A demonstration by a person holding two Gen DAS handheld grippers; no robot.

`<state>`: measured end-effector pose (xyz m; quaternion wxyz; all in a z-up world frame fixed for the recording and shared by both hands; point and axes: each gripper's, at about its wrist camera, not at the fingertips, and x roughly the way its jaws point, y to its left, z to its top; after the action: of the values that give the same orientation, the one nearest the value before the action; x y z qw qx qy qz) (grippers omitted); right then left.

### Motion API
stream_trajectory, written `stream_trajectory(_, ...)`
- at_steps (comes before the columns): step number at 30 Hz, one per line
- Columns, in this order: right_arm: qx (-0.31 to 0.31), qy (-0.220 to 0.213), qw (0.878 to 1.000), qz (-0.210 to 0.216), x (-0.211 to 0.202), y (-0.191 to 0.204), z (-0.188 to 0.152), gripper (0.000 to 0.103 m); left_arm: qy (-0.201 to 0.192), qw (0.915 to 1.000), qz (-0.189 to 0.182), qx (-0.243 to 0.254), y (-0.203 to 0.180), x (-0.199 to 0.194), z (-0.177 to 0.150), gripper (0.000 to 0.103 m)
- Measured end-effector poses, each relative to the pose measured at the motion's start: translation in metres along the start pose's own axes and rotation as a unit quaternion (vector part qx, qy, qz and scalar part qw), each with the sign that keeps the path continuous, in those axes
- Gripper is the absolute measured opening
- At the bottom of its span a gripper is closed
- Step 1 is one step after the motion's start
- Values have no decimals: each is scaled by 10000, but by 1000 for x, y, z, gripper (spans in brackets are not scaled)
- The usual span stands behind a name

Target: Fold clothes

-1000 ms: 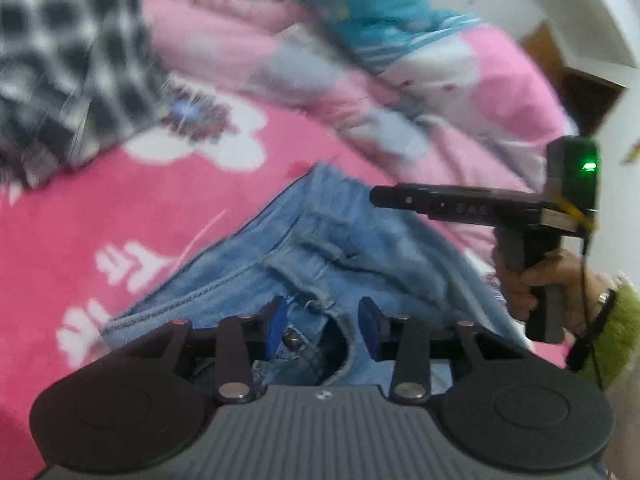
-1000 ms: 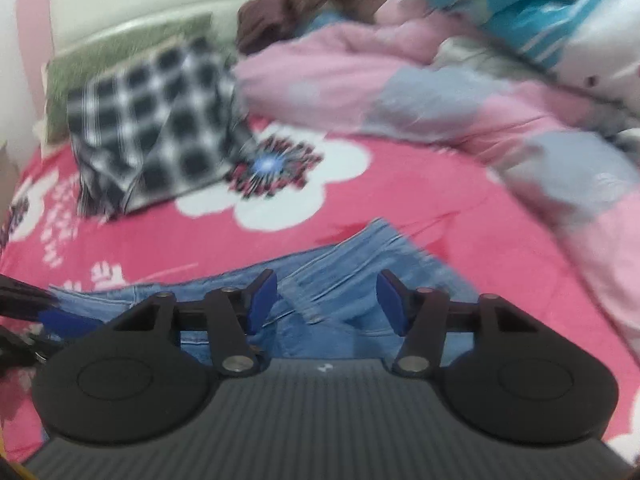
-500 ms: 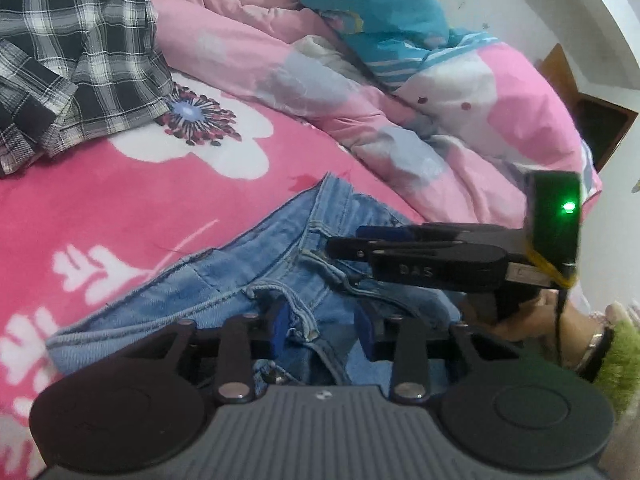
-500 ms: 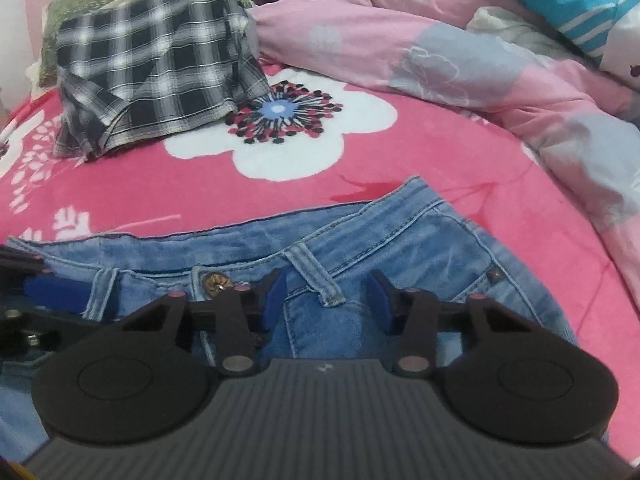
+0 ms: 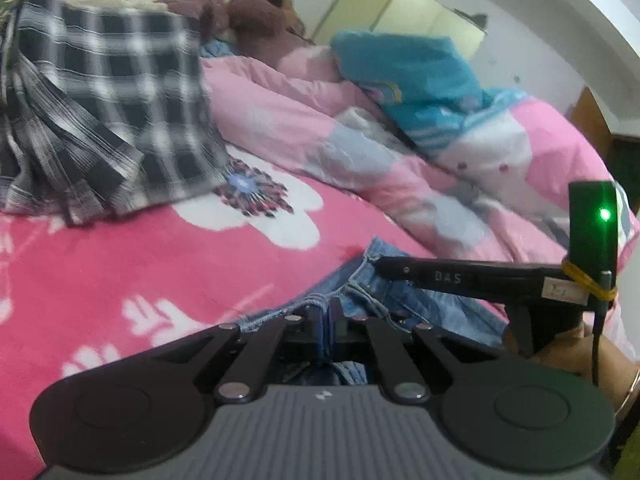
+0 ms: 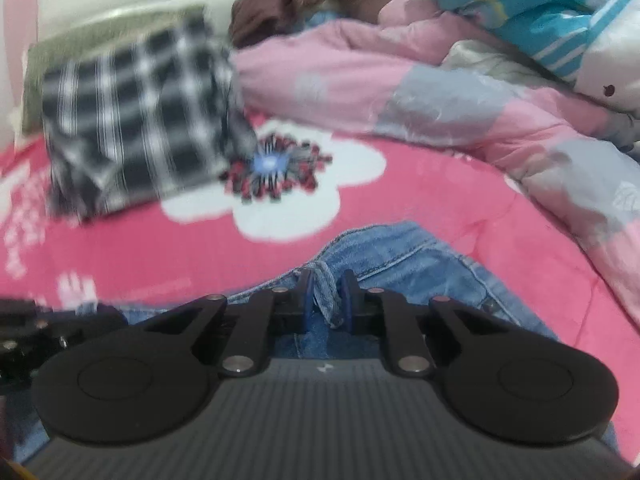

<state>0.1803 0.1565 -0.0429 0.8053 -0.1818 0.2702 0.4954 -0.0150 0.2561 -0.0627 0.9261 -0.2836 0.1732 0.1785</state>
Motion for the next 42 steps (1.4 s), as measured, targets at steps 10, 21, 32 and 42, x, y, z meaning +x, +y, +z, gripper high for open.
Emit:
stream_trajectory(10,-354,412,9980,-311,47,17,-12,14,456,9985,305,63,13,22,-7,6)
stream_trajectory(21,1074,-23,9942,-58,-54,-41,2,61,363,9991,11,217,22,-18,8,57)
stream_trajectory(32,3499,-1484,9204,-913,-318,-111,-131,67,70,9951,-643,745,-25,-47,28,50)
stream_trajectory(42,5065,-1828,8168,-2070,-450,-59,-302,67,1096,9694,-1612,1491,-135,16,-32,46)
